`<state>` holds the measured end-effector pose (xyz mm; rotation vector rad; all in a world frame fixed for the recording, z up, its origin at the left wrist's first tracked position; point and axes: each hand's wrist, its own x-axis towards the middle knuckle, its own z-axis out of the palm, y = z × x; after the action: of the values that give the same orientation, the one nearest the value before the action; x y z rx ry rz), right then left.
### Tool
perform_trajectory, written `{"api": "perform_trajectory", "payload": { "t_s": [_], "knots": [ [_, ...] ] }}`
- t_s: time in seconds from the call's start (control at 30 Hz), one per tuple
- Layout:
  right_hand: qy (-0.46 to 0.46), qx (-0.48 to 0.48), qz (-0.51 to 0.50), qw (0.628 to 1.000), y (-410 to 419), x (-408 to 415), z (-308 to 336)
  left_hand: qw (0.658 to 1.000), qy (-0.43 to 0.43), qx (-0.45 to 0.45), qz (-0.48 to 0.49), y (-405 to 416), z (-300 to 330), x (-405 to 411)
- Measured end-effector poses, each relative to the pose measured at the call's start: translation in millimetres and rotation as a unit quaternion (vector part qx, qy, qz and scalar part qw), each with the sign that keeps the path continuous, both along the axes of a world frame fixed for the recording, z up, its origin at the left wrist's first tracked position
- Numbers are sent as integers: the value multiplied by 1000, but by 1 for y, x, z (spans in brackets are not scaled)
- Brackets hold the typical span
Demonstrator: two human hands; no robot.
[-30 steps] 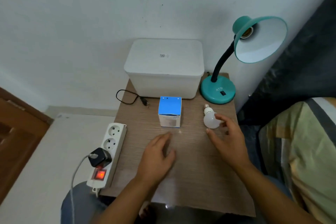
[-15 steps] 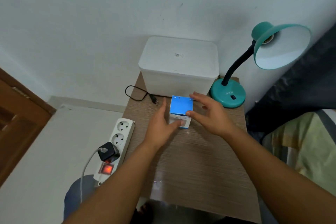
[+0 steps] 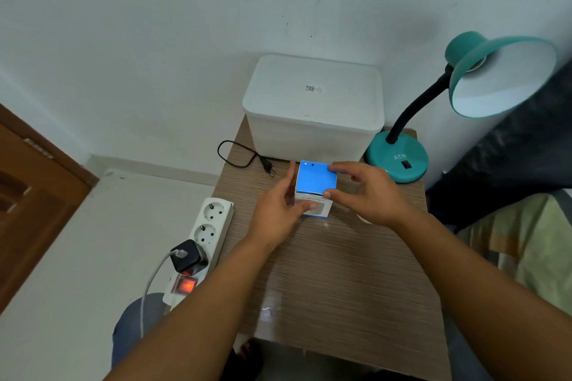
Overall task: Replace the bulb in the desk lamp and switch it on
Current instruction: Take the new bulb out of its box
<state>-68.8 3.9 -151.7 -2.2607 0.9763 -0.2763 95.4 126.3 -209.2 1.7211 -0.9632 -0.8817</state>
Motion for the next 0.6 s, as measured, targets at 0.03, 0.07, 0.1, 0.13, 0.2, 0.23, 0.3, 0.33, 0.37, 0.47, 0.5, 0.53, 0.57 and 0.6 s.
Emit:
{"api": "perform_trajectory", "payload": {
  "t_s": [0.03,0.07,0.1,0.13,0.2,0.23,0.3,0.33,0.37,0.47,0.5,0.53,0.57,0.6],
  "knots": [
    [2,2,1,1000,1,0,1,1000,1,0,0,0,0,0],
    [4,4,1,1000,2,-1,1,1000,-1,-1,0,0,0,-1],
    [7,5,1,1000,2,-1,1,1000,-2,-3,2,1,1,-2],
    [7,3,1,1000,3,-1,1,1000,-2,-6,4,1,1,-2],
    [2,-2,-1,1000,4,-1,2,1000,-2,-12,9,1,0,-2],
    [-2,-4,-5,1000,5,1,3,1000,-2,-14,9,1,1,-2],
    [-10,-8,-15,1000,7,3,3,1000,-4,-17,7,0,1,-1],
    [-11,-11,-22,1000,7,4,3,1000,-7,-18,5,0,1,-1],
    [-11,-14,-27,999,8,6,3,1000,-9,-19,5,-1,1,0],
    [-3,-28,-36,999,11,10,3,1000,-6,-19,7,-1,1,0],
    [-1,-31,-39,999,11,11,3,1000,-5,-18,7,-1,1,0],
    [0,-37,-40,999,12,12,3,1000,-4,-17,7,-1,1,1],
    [3,-42,-39,998,13,12,3,1000,-4,-17,7,-2,1,1],
    [7,-48,-37,998,14,12,4,1000,-4,-18,6,-2,1,1]
  ]
}}
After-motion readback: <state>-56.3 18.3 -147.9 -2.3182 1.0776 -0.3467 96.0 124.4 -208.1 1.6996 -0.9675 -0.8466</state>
